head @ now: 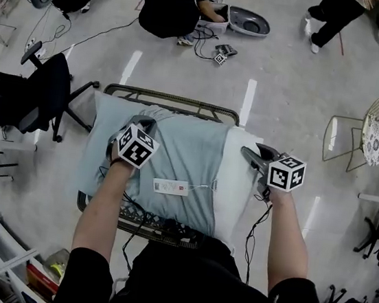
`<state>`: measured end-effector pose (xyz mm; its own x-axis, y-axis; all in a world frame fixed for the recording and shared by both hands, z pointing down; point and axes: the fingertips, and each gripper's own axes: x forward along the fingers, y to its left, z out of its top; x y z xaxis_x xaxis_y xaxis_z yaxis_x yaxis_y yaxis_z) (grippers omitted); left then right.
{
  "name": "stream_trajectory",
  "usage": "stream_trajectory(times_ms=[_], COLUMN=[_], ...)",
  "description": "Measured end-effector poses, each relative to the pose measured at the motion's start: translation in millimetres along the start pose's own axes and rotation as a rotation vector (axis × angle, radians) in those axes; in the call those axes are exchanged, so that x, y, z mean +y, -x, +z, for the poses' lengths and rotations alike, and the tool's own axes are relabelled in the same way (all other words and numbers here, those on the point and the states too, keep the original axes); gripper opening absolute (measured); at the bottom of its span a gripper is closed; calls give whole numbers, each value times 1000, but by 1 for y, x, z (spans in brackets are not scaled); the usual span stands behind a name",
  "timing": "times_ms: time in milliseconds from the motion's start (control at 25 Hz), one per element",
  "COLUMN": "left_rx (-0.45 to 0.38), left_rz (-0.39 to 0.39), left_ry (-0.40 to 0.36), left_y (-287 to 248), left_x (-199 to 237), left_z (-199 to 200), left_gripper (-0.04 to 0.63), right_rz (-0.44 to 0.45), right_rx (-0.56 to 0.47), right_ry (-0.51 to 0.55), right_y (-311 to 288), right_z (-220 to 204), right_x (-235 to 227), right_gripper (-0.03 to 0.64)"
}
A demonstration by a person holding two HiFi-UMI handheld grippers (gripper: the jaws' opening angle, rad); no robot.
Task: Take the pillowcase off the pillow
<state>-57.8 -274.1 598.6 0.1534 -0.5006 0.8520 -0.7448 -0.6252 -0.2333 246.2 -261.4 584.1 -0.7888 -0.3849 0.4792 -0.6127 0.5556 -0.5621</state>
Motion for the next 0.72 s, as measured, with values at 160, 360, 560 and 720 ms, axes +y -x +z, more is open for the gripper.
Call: stream_trajectory(times_ms=[160,360,560,720], left_rx=[-70,-159,-243,-267], left_rz=[-3,-53,-122,-229], left_ry=[-20,8,45,67], left_y=[20,53,91,111], left_x=[-22,-50,-84,-138], left_z=[5,-3,-25,-52], left_gripper=[9,11,49,81], right_rz=[-203,-231,-275,-333], right_rx=[1,-22,-57,-30], right_ry=[15,27,-5,-25], right_y=[22,43,60,82], right_z=[-13,-46,-91,-141], right_x=[-14,32,82,105], right_gripper=[216,210,242,265])
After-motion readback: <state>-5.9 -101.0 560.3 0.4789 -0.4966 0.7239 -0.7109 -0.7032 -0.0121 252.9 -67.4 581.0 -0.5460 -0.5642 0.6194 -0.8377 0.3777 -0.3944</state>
